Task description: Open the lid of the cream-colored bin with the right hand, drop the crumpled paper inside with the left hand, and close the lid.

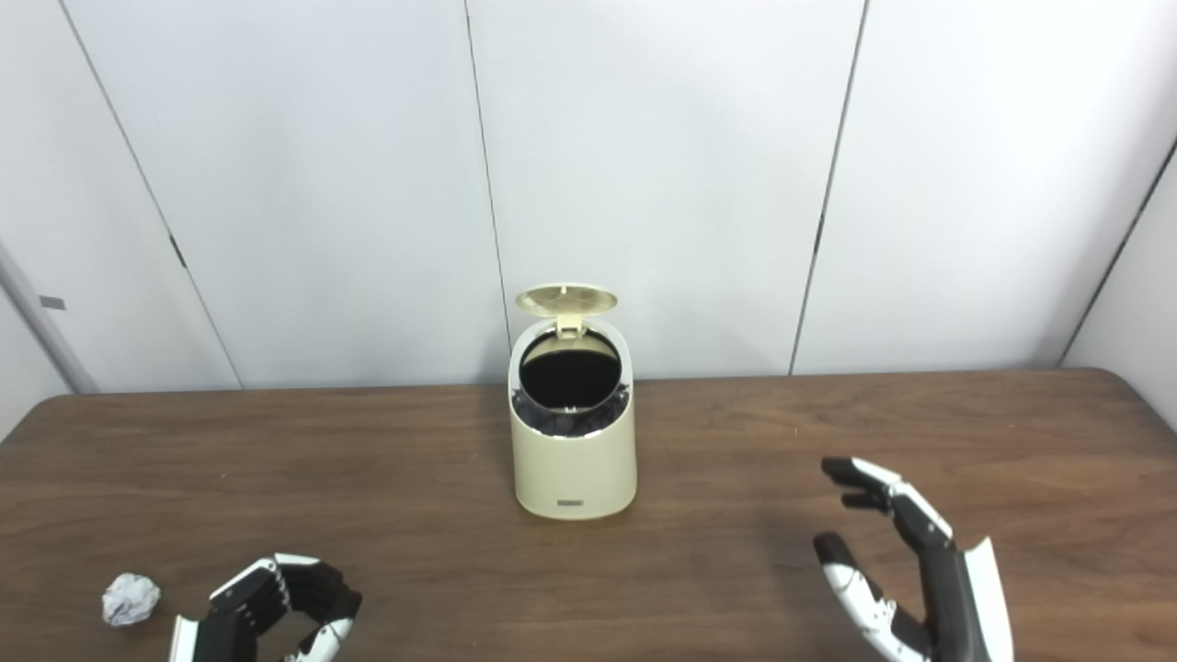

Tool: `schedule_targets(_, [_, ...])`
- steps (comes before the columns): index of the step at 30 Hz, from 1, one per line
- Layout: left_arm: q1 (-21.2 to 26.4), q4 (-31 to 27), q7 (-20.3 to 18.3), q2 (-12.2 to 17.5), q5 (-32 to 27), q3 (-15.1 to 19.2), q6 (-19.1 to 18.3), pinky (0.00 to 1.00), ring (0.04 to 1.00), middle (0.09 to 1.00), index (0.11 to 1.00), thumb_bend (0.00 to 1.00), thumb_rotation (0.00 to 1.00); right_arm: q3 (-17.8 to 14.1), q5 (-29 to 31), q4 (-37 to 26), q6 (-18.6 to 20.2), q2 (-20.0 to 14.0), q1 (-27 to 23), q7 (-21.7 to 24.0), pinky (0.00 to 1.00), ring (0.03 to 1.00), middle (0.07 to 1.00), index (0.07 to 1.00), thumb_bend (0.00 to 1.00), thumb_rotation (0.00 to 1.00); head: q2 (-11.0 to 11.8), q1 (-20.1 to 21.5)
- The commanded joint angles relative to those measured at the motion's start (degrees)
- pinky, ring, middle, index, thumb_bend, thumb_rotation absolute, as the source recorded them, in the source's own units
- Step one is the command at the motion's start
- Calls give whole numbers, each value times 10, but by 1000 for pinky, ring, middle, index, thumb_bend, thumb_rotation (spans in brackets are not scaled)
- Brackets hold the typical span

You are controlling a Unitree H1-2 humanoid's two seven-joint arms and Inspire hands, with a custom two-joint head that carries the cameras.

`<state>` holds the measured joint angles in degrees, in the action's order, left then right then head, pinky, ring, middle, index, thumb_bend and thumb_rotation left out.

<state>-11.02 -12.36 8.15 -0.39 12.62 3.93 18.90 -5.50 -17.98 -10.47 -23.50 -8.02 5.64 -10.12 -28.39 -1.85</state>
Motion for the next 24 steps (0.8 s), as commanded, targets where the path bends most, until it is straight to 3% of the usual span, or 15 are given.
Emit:
schedule_targets(1, [-7, -10, 1, 4, 2, -2, 19, 392, 451, 486, 484, 479, 56, -1, -5, -1, -33, -4, -8, -15, 602, 703, 715, 699, 209, 678, 0, -10])
schedule_targets(5, [-7, -13, 4, 1, 7, -1, 18, 393, 456, 488, 483, 479, 56, 13, 2, 19, -34, -12, -9, -25, 619, 719, 724, 696, 182, 618, 0, -16])
schedule_targets(8, [-3, -10, 16, -3, 33, 0, 26, 387, 451, 486, 483, 479, 56, 21, 5, 32, -34, -22, -13, -38, 631, 725, 726, 696, 179, 601, 5, -45])
schedule_targets(11, [6, -21, 34, -4, 86, 3, 33, 363, 434, 476, 483, 479, 57, 26, -3, 43, -34, -34, -19, -58, 614, 714, 721, 689, 171, 609, 7, -60])
schedule_targets(17, [16, -69, 64, -1, 169, 30, 6, 364, 450, 489, 484, 482, 66, 25, 0, 58, -34, -48, -26, -70, 600, 703, 718, 691, 144, 644, 12, -88])
schedule_targets(21, [24, -77, 103, 16, 269, 63, -5, 369, 451, 497, 485, 483, 66, 19, 17, 69, -34, -56, -28, -64, 602, 701, 716, 689, 151, 697, 20, -127])
schedule_targets(24, [32, -74, 138, 46, 341, 89, -8, 339, 432, 492, 485, 485, 61, 15, 24, 80, -34, -65, -30, -62, 607, 707, 722, 687, 153, 727, 21, -161])
